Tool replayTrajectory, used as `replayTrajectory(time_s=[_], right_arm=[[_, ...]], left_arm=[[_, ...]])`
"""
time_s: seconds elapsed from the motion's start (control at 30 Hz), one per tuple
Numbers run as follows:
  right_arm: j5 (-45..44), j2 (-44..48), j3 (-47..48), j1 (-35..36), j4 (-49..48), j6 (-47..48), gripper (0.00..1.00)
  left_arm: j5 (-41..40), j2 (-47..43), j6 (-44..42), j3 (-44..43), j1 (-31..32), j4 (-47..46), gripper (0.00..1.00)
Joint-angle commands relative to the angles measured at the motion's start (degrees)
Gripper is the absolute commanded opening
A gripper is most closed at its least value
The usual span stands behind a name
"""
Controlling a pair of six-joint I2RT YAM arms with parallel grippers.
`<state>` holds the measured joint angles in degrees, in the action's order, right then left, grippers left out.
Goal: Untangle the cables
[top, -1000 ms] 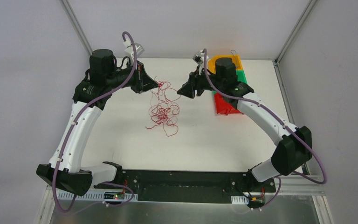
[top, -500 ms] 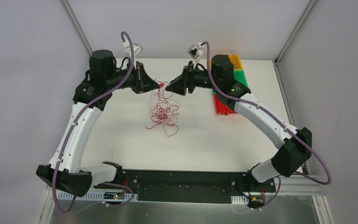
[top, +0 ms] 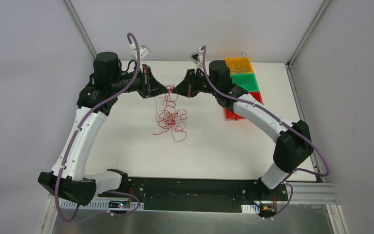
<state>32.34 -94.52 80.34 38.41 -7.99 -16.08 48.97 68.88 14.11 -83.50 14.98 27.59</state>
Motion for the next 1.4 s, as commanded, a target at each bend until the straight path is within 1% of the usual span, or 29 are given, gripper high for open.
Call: replayTrajectory(time_s=[0.0,0.13,0.2,0.27,0.37,0.43,0.53,0.6,0.63,0.83,1.03,1.1,1.17,1.2,1.23,1.27,1.3,1.33,1.37], right_arm=[[-0.1,1.5,-1.9,-0.2,-2.0,0.6,0.00],[-3.9,-1.2,-2.0,0.0,5.7,8.6,0.00],[-6.1,-2.8,-4.8,-0.5,6.4,11.8,0.00],[-7.3,-4.4,-6.4,-0.7,7.3,14.9,0.00],[-8.2,-6.7,-7.9,-0.7,7.7,18.5,0.00],[-8.7,-8.5,-8.2,-0.6,9.9,20.0,0.00],[-9.5,-10.8,-9.3,-0.6,11.0,22.9,0.00],[-9.4,-11.8,-10.3,-0.6,11.4,24.4,0.00],[-9.3,-12.1,-10.8,-0.6,11.6,25.0,0.00],[-8.7,-13.5,-12.7,-0.2,14.1,26.6,0.00],[-8.9,-14.2,-15.8,1.5,15.8,29.5,0.00],[-9.2,-13.7,-17.2,2.4,16.2,31.9,0.00],[-8.5,-12.6,-18.1,2.9,16.5,32.5,0.00],[-7.6,-11.9,-17.8,3.1,17.3,32.6,0.00],[-6.5,-11.1,-16.7,3.2,18.7,32.8,0.02],[-5.6,-10.1,-15.4,3.2,20.2,32.6,0.16],[-4.6,-8.4,-13.7,3.2,21.9,32.6,0.33],[-3.8,-6.7,-12.0,3.2,23.4,33.0,0.47],[-3.1,-5.1,-10.0,3.1,24.8,33.2,0.58]], left_arm=[[1.5,-2.4,0.9,-0.9,-0.8,-2.9,0.00],[2.8,-1.5,2.6,-5.0,-0.9,-4.4,0.00],[3.5,0.3,3.3,-10.2,-0.9,-4.9,0.00],[3.4,1.6,2.1,-15.9,-1.1,-5.0,0.00],[1.5,3.6,1.2,-24.4,-2.4,-4.9,0.00],[-0.6,4.9,0.8,-29.6,-3.3,-4.9,0.00],[-6.9,5.8,-1.4,-35.3,-3.7,-5.0,0.00],[-15.4,6.1,-3.3,-37.9,-3.7,-5.2,0.00],[-18.3,6.1,-4.6,-39.0,-3.7,-5.1,0.00],[-36.0,6.1,-11.1,-42.0,-3.7,-5.3,0.00],[-49.8,9.1,-18.2,-48.4,-3.7,-7.3,0.00],[-52.5,9.8,-19.8,-50.1,-3.7,-7.9,0.00],[-51.3,9.7,-20.0,-49.9,-3.7,-7.7,0.00],[-49.6,8.8,-19.3,-48.2,-3.7,-7.7,0.00],[-46.2,7.6,-18.4,-45.9,-3.7,-7.7,0.00],[-43.4,6.5,-17.4,-43.3,-3.7,-7.7,0.00],[-40.9,5.2,-15.5,-39.7,-3.7,-7.7,0.00],[-39.4,4.0,-14.4,-37.3,-3.7,-7.6,0.00],[-38.2,2.9,-11.7,-34.8,-3.7,-7.3,0.00]])
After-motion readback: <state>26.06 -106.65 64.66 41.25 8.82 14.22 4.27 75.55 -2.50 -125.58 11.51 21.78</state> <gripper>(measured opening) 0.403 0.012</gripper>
